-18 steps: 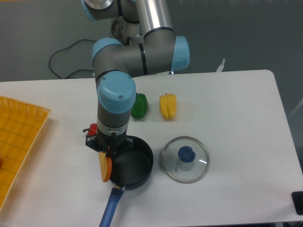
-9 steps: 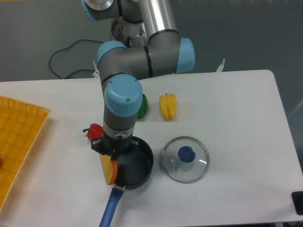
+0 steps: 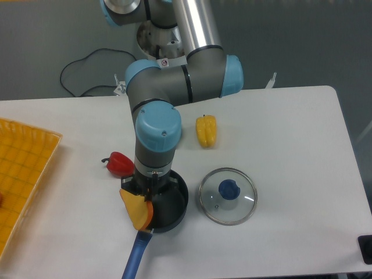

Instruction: Pick up the bread slice

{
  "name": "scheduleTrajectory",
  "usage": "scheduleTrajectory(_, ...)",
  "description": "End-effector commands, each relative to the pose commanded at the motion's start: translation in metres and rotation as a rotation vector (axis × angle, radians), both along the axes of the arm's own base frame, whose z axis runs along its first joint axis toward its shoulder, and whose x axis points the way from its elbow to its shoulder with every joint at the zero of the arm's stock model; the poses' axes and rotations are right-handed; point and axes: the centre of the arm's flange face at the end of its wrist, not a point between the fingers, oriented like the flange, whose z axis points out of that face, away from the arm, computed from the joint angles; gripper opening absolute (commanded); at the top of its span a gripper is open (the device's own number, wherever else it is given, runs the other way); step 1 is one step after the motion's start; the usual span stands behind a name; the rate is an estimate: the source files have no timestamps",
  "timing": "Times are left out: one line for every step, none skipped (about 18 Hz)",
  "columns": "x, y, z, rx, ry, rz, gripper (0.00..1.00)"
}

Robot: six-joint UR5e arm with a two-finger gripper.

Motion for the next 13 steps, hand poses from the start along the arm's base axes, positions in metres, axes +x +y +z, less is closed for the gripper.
scheduleTrajectory(-0.001, -0.001, -0.001, -0.002, -0.001, -0.003, 0.04)
scheduleTrajectory(-0.003, -0.004, -0.004, -0.006, -0.003, -0.006, 0.05)
scheduleTrajectory(-0.008, -0.008, -0.005, -0.007, -0.003, -0.010, 0.06)
scheduleTrajectory(-0.011, -0.012, -0.006, -0.010, -0.004, -0.015, 0.06)
scheduleTrajectory(-0.012, -0.014, -0.011, -0.016, -0.005, -0.018, 0.06)
scheduleTrajectory(-0.012, -0.014, -0.015, -0.025, -0.005, -0.017, 0.06)
scheduleTrajectory(-0.013, -0.014, -0.019, -0.036, -0.002, -0.017, 0.06)
scheduleTrajectory(-0.014, -0.014, -0.020, -0.040, 0.000, -0.017, 0.07)
scheduleTrajectory(-0.014, -0.015, -0.019, -0.039, 0.001, -0.017, 0.07)
scheduleTrajectory(-0.014, -0.015, -0.021, -0.043, -0.001, -0.017, 0.08)
scheduleTrajectory(-0.013, -0.015, -0.023, -0.045, -0.002, -0.017, 0.09)
scheduleTrajectory(-0.013, -0.016, -0.025, -0.048, -0.003, -0.017, 0.10)
scheduleTrajectory(-0.012, -0.015, -0.025, -0.048, -0.003, -0.019, 0.10)
